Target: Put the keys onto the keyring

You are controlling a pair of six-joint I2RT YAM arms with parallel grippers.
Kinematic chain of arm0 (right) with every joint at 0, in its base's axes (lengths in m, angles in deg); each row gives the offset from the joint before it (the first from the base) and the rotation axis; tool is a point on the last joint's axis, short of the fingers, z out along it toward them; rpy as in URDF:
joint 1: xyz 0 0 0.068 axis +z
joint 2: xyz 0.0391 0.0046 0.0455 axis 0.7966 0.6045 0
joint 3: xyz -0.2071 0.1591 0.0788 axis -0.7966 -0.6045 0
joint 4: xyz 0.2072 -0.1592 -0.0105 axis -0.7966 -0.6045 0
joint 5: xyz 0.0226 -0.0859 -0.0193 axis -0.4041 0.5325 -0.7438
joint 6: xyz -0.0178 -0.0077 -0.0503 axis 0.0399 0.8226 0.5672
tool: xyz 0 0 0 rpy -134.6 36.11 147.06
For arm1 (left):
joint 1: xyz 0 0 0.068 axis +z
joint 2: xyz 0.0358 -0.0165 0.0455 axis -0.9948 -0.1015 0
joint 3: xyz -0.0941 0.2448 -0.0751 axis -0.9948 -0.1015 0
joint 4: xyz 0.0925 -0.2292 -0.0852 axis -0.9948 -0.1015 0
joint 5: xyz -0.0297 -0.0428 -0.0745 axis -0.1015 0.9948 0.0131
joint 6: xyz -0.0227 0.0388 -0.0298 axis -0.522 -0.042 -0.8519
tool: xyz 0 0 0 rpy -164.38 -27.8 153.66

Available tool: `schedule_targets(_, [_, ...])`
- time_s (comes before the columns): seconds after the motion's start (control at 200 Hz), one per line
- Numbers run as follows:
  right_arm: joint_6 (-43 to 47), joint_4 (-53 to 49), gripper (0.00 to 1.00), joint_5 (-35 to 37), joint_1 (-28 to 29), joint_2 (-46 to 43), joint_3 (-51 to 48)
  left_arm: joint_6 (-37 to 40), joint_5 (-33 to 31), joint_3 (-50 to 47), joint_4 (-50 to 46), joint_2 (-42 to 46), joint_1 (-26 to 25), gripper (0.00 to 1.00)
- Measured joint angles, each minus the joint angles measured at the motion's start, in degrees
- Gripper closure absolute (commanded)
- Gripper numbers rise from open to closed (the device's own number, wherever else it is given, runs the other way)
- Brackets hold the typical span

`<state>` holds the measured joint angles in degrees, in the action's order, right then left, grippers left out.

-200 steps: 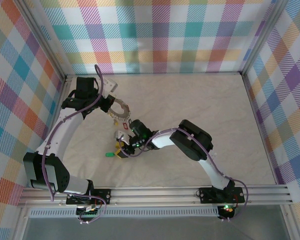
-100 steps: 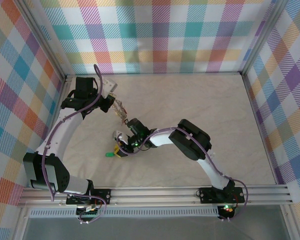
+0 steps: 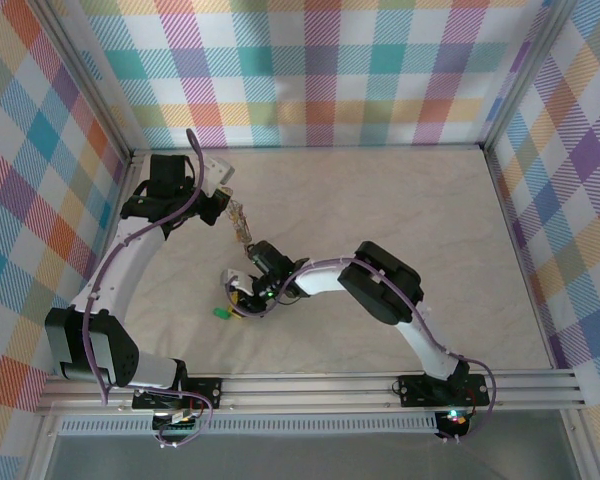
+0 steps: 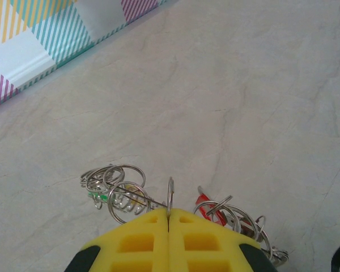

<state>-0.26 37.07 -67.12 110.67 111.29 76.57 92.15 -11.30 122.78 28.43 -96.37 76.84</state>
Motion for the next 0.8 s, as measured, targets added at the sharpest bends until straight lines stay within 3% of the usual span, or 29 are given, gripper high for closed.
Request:
schedule_targets(0.06, [0.0,-0.4,1.0,0.1,0.4,-0.7,-0.3,0.0,0.2,-0.2,-0.1,0.2,0.0,1.0])
schedule_targets(0.42, [-2.5,2.3,1.0,1.8,0.7,-8.7,-8.6,0.5,2.4,-2.0,-0.5,3.4,0.0,1.0])
schedule_targets(0.6, [-6.0,7.3,1.0,5.7,0.6,-19.9,-18.1,1.8,7.0,-4.5,-0.9,6.1,0.0,1.0])
schedule_targets(0.8, [-12.0,12.3,1.0,10.6,-1.3,-37.2,-31.3,1.9,16.3,-8.9,1.5,10.0,-0.1,1.0])
